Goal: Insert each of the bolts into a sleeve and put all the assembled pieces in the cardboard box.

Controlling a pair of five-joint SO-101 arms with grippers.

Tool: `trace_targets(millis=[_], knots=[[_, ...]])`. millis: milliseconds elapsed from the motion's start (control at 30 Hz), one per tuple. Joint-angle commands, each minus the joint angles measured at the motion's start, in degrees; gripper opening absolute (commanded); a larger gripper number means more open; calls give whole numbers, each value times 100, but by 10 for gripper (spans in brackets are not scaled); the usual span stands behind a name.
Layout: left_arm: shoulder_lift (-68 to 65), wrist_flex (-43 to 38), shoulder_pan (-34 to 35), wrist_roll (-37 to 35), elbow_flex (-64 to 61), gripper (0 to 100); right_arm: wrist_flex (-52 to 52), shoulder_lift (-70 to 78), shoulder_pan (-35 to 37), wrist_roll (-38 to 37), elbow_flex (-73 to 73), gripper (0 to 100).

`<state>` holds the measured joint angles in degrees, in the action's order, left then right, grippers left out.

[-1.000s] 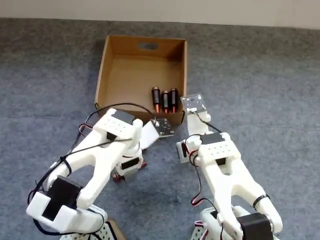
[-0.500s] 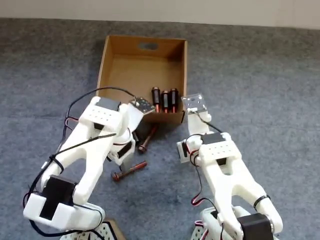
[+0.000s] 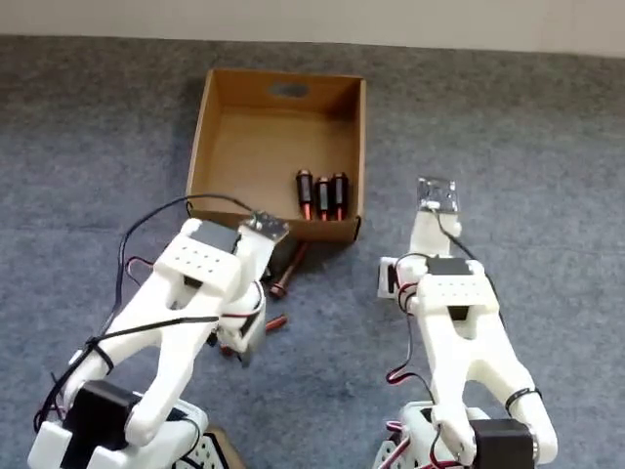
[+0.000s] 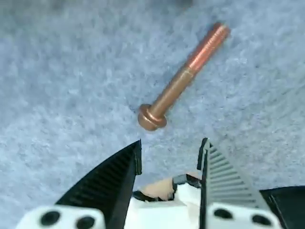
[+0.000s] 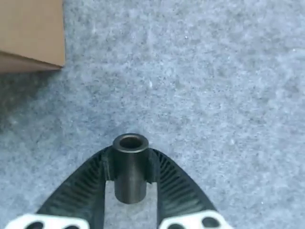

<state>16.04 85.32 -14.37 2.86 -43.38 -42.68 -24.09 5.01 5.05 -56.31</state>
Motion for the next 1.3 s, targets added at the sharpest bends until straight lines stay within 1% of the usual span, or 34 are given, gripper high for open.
trace_targets(millis=[0, 100, 167, 300, 400, 467, 667, 867, 1000, 1033, 1200, 1267], knots=[[180, -70, -84, -281, -145, 206, 66, -233, -48, 53, 57, 5], [180, -88, -66, -281, -189, 206, 66, -233, -48, 53, 48, 5], [180, -334, -48, -281, -215, 206, 66, -233, -48, 53, 40, 5], [180, -1204, 22, -281, -655, 206, 66, -233, -48, 53, 31, 5], [180, -1952, 303, -281, -1015, 206, 66, -233, -48, 53, 22, 5], [180, -2251, 576, -281, -1086, 206, 66, -233, -48, 53, 22, 5], [233, -2365, 1200, -281, -778, 206, 66, -233, -48, 53, 31, 5], [233, -2365, 1446, -290, -259, 206, 66, -233, -48, 53, 31, 5], [233, -2374, 1446, -325, 136, 206, 66, -233, -48, 53, 22, 5], [224, -2374, 1437, -475, 207, 206, 66, -233, -48, 53, 22, 5], [207, -2330, 1411, -1890, 356, 206, 66, -233, -48, 53, 22, 5], [233, -2198, 1244, -2189, 330, 206, 66, -233, -48, 53, 22, 5]])
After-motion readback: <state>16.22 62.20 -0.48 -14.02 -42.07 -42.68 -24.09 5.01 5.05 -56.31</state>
